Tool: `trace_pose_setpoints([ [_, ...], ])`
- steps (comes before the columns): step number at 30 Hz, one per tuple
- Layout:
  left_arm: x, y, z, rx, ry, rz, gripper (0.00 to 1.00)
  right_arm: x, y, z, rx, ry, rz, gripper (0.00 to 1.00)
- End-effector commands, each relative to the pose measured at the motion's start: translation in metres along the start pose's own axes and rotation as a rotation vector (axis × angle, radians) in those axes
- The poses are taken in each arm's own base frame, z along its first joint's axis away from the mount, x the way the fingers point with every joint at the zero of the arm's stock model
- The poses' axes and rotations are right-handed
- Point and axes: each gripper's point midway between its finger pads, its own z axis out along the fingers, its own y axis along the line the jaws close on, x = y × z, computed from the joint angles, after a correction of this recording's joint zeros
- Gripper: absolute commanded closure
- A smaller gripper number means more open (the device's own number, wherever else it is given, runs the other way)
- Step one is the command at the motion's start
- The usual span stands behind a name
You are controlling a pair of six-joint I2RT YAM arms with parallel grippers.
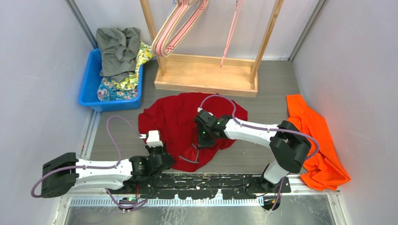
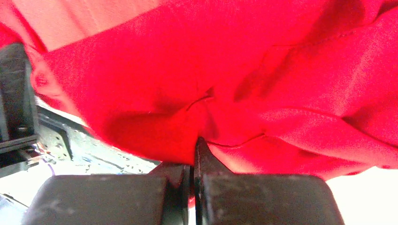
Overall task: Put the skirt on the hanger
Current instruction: Hang the skirt on the hanger.
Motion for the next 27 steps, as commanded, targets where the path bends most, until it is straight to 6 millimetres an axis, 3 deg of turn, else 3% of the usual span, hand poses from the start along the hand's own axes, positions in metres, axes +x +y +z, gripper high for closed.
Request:
trace_pose_setpoints([
  [1, 0.001, -0.005, 0.001, -0.004, -0.001, -0.018, 0.85, -0.041, 0.025, -0.018, -0.048, -0.115, -0.05, 0.99],
  [2, -0.001, -0.008, 0.0, -0.001, 0.011, -0.012, 0.74, -0.042, 0.024, -0.019, -0.047, -0.114, -0.05, 0.99],
  [5, -0.003, -0.007, -0.006, -0.001, 0.055, 0.023, 0.57, -0.038, 0.018, -0.017, -0.041, -0.105, -0.051, 0.99],
  [6, -0.002, -0.005, -0.009, 0.003, 0.074, 0.037, 0.43, -0.038, 0.015, -0.017, -0.044, -0.105, -0.048, 0.99],
  [8, -0.003, -0.005, -0.013, 0.023, 0.098, 0.045, 0.33, -0.037, 0.009, -0.016, -0.047, -0.104, -0.039, 0.99],
  [12, -0.008, -0.019, -0.026, 0.156, 0.138, 0.079, 0.29, -0.034, 0.002, -0.015, -0.053, -0.093, -0.036, 0.99],
  [17, -0.018, -0.052, -0.046, 0.404, 0.153, 0.068, 0.22, -0.033, -0.003, -0.014, -0.064, -0.081, -0.036, 0.99],
  [23, -0.005, -0.089, -0.051, 0.534, 0.204, 0.182, 0.27, -0.032, -0.008, -0.018, -0.082, -0.049, -0.051, 0.99],
  [27, 0.014, -0.118, -0.044, 0.562, 0.278, 0.324, 0.31, -0.031, -0.02, -0.023, -0.092, -0.028, -0.047, 0.99],
])
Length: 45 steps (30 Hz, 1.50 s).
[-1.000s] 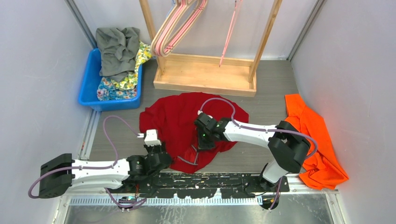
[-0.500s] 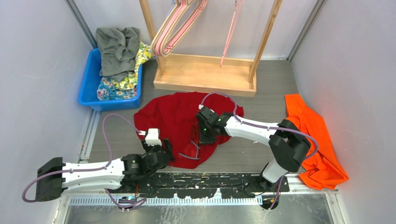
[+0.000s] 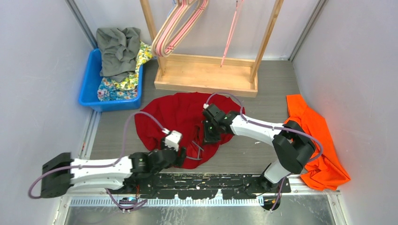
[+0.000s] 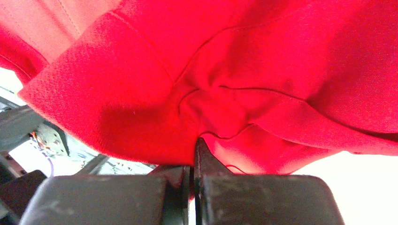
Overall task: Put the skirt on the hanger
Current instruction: Hang the skirt on the hanger.
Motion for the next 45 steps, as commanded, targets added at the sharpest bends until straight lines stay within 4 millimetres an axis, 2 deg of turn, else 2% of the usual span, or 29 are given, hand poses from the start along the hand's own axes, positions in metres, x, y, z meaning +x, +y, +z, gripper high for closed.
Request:
trace_pose_setpoints([
  [1, -0.016, -0.052, 0.021, 0.124, 0.038, 0.122, 0.32, -0.006, -0.004, -0.018, -0.058, -0.017, -0.029, 0.99],
  [3, -0.008, -0.06, 0.034, 0.126, 0.081, 0.178, 0.33, -0.005, -0.009, -0.023, -0.059, -0.013, -0.031, 0.99],
  [7, 0.002, -0.081, 0.047, 0.199, 0.117, 0.24, 0.33, -0.006, -0.017, -0.032, -0.066, -0.016, -0.024, 0.99],
  [15, 0.005, -0.103, 0.048, 0.312, 0.134, 0.274, 0.34, -0.006, -0.026, -0.036, -0.085, -0.015, -0.01, 0.99],
  [21, 0.007, -0.102, 0.046, 0.304, 0.161, 0.281, 0.35, -0.006, -0.029, -0.038, -0.099, -0.019, -0.003, 0.99],
  [23, 0.012, -0.101, 0.049, 0.289, 0.182, 0.293, 0.41, -0.006, -0.029, -0.038, -0.103, -0.021, 0.0, 0.99],
  [28, 0.028, -0.098, 0.064, 0.235, 0.253, 0.321, 0.75, -0.008, -0.025, -0.042, -0.122, -0.026, 0.0, 0.99],
  [32, 0.026, -0.097, 0.072, 0.194, 0.246, 0.314, 0.9, -0.01, -0.021, -0.051, -0.132, -0.038, -0.005, 0.99],
  [36, 0.004, -0.098, 0.073, 0.167, 0.176, 0.3, 0.99, -0.013, -0.014, -0.065, -0.145, -0.058, -0.011, 0.99],
  [39, -0.011, -0.096, 0.076, 0.129, 0.138, 0.301, 0.99, -0.016, -0.01, -0.075, -0.15, -0.072, -0.014, 0.99],
  [45, -0.021, -0.074, 0.09, 0.023, 0.118, 0.262, 1.0, -0.019, -0.006, -0.084, -0.159, -0.087, -0.013, 0.99],
])
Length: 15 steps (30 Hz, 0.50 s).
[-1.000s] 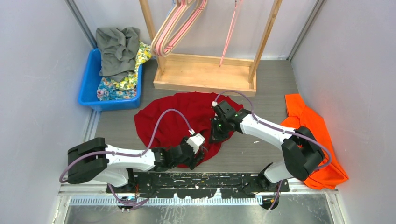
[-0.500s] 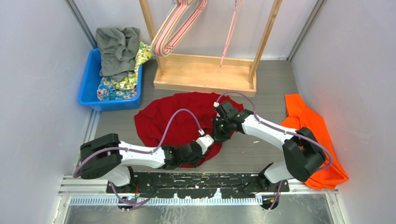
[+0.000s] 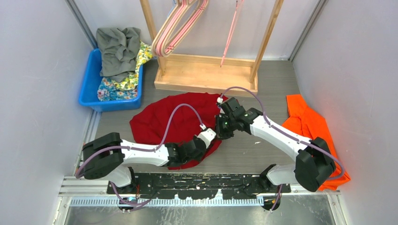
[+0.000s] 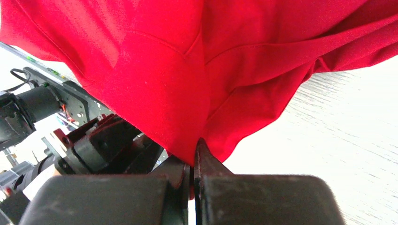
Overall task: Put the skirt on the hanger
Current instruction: Hang the skirt on the hanger.
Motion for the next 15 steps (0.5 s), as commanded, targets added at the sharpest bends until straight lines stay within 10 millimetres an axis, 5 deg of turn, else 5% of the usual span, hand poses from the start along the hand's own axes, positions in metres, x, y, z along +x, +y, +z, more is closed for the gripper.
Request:
trace_pose_setpoints([
  [1, -0.02, 0.032, 0.003, -0.146, -0.063, -0.07, 1.0, -0.013, 0.019, -0.02, -0.058, -0.051, -0.027, 0.99],
  [7, -0.036, 0.059, -0.001, -0.227, -0.129, -0.133, 1.0, -0.011, 0.02, -0.02, -0.072, -0.051, -0.017, 0.99],
  [15, -0.028, 0.071, 0.008, -0.274, -0.125, -0.202, 0.94, -0.017, 0.028, -0.033, -0.082, -0.078, -0.026, 0.99],
])
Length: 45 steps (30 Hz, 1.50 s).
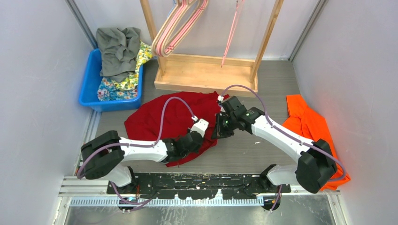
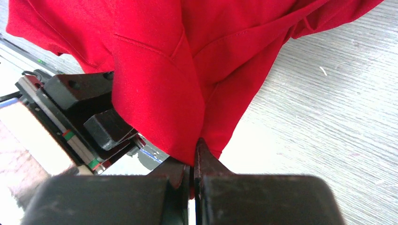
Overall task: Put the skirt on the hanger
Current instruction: Hang the skirt on the hanger.
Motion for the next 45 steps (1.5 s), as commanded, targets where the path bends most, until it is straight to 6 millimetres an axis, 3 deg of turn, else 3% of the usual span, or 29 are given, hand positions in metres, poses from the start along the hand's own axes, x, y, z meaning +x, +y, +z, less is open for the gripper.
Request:
trace_pose_setpoints([
  [1, -0.013, 0.019, 0.003, -0.106, -0.073, -0.082, 0.93, -0.01, 0.021, -0.025, -0.063, -0.049, -0.022, 0.99],
  [5, -0.022, 0.004, -0.001, -0.03, -0.066, -0.08, 0.84, -0.006, 0.018, -0.03, -0.057, -0.063, -0.019, 0.99],
  [9, -0.034, -0.016, -0.018, 0.085, -0.052, -0.094, 0.71, 0.0, 0.011, -0.035, -0.044, -0.071, -0.019, 0.99],
  [16, -0.045, -0.031, -0.048, 0.157, -0.026, -0.087, 0.66, 0.009, 0.003, -0.042, -0.031, -0.092, -0.009, 0.99],
  [21, -0.047, -0.023, -0.068, 0.158, -0.036, -0.123, 0.69, 0.017, -0.003, -0.044, -0.021, -0.091, -0.001, 0.99],
  [26, -0.016, 0.006, -0.072, 0.03, 0.03, -0.179, 0.77, 0.022, -0.006, -0.047, -0.022, -0.096, 0.007, 0.99],
  [35, 0.039, 0.043, -0.047, -0.173, 0.07, -0.184, 0.85, 0.01, 0.008, -0.049, -0.042, -0.094, -0.005, 0.99],
  [39, 0.045, 0.055, -0.041, -0.244, 0.038, -0.191, 0.87, -0.001, 0.018, -0.049, -0.044, -0.09, -0.026, 0.99],
  [45, 0.049, 0.047, -0.033, -0.201, 0.036, -0.183, 0.89, -0.021, 0.039, -0.04, -0.053, -0.098, -0.057, 0.99],
])
